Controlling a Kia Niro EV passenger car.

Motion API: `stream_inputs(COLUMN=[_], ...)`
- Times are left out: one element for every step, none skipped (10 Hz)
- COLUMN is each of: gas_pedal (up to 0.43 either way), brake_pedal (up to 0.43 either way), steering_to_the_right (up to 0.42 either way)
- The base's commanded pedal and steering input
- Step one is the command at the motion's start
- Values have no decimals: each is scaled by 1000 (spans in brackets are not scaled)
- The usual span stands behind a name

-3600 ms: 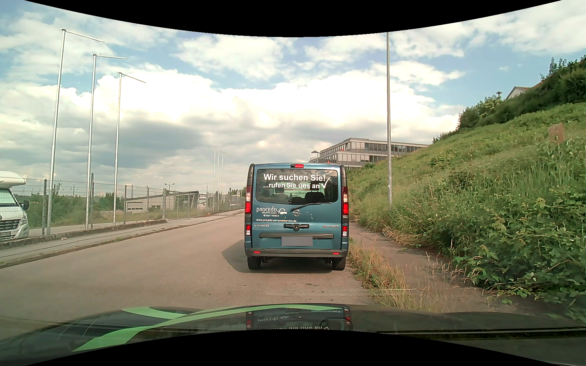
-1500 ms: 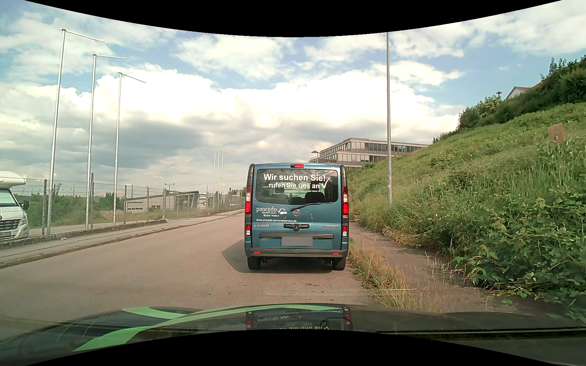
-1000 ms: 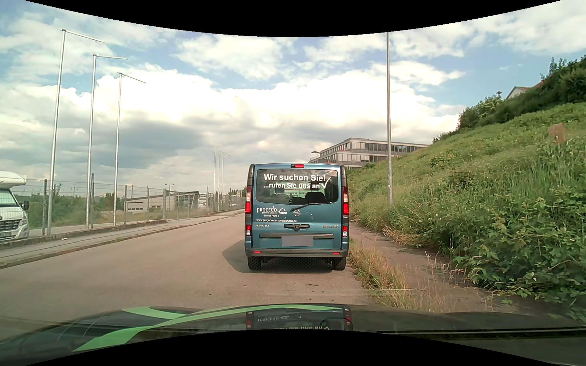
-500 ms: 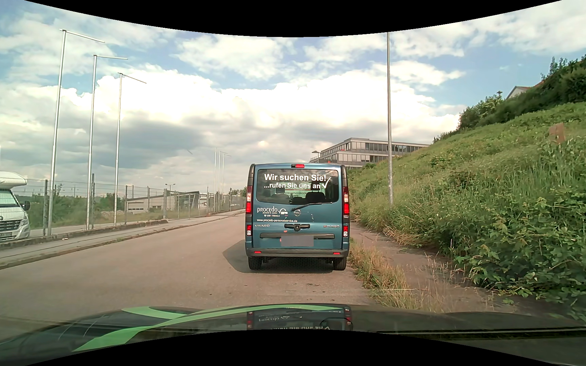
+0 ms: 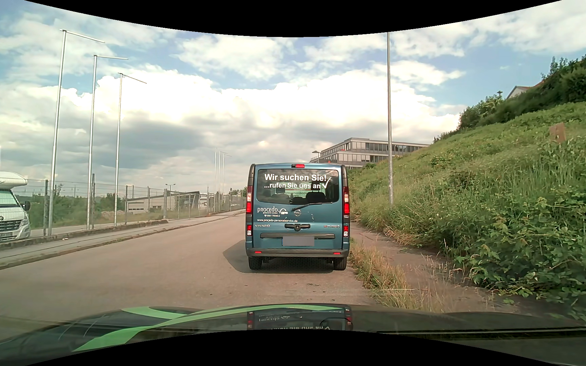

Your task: Follow the waypoints while adhering to traffic rules and regulations

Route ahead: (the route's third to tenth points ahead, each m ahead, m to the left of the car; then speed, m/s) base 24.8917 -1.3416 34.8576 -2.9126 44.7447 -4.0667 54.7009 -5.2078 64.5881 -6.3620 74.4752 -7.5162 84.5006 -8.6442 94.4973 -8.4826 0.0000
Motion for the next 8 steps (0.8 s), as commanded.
stream_inputs(gas_pedal=[0,0,0,0,0,0,0,0], brake_pedal=[244,244,244,238,244,238,244,238], steering_to_the_right=[-678,-713,-754,-783,-804,-822,-839,-853])
